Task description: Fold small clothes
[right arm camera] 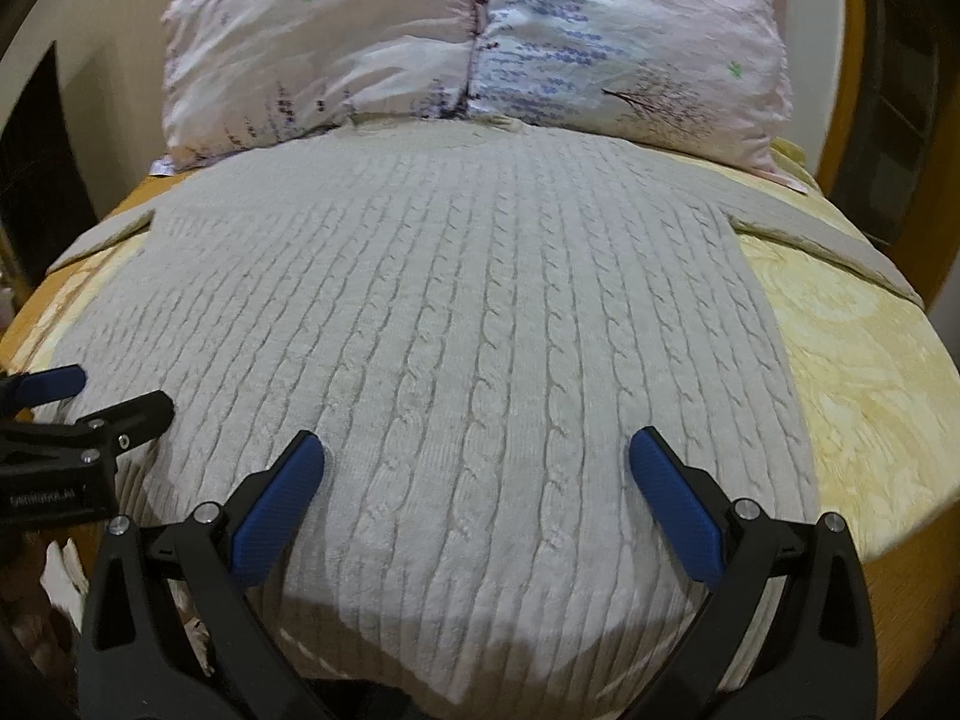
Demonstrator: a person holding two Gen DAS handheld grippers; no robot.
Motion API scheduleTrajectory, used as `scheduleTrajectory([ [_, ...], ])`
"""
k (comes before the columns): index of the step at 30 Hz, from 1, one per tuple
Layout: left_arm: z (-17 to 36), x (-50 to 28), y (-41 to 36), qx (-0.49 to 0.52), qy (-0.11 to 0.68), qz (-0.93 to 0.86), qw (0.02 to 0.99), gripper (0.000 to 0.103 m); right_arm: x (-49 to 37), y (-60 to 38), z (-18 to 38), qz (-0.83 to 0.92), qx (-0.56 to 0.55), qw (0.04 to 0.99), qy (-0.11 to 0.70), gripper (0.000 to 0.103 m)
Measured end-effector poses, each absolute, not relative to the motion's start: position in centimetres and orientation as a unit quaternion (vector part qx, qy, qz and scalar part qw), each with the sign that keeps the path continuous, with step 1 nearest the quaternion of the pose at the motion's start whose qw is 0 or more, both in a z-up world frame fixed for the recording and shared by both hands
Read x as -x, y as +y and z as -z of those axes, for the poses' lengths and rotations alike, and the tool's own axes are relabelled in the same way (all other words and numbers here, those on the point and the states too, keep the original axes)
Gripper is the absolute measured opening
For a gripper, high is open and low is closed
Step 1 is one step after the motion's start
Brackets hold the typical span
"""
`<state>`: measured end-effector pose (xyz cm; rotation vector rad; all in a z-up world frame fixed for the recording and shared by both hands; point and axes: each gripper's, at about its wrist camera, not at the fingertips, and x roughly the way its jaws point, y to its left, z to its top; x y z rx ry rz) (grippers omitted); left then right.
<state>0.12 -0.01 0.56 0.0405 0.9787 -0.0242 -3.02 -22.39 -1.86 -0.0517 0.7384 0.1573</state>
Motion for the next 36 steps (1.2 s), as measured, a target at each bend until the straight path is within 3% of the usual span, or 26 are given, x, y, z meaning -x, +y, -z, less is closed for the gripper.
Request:
scheduleTrajectory([
  [7, -0.6, -1.9, -0.1, -0.034, 0.477, 0.022, 0.878, 0.102, 1.9, -23.1, 1.2, -0.106, 0.025, 0.924, 0.368, 0.101],
  [14, -1.9, -5.1, 0.0, -0.067, 0.463, 0.027, 0.884, 0.102, -4.3, -32.8, -3.2, -0.066, -0.117, 0.927, 0.351, 0.097],
  [17, -2.6, -6.8, 0.3, -0.067, 0.455, 0.041, 0.887, 0.102, -7.8, -38.5, -3.5, -0.031, -0.190, 0.913, 0.360, 0.085],
  [19, -3.0, -8.2, 0.7, -0.048, 0.461, 0.067, 0.884, 0.102, -10.3, -42.3, -2.7, -0.007, -0.249, 0.892, 0.377, 0.067],
  [22, -3.8, -10.3, 1.5, 0.000, 0.460, 0.111, 0.881, 0.102, -12.7, -46.1, -1.0, 0.013, -0.316, 0.864, 0.392, 0.050],
  [25, -4.8, -11.6, 1.5, 0.011, 0.430, 0.129, 0.894, 0.102, -14.3, -48.4, 0.7, 0.016, -0.371, 0.836, 0.403, 0.043],
  [32, -5.6, -15.0, 0.1, -0.016, 0.413, 0.134, 0.901, 0.102, -16.7, -48.2, 1.4, 0.009, -0.383, 0.834, 0.397, 0.040],
  [34, -5.5, -15.8, -0.2, -0.011, 0.415, 0.131, 0.900, 0.102, -17.2, -49.3, 1.4, 0.035, -0.393, 0.834, 0.386, 0.030],
  [36, -5.3, -16.5, -0.1, -0.001, 0.418, 0.132, 0.899, 0.102, -16.9, -51.2, 1.3, 0.064, -0.404, 0.835, 0.368, 0.027],
])
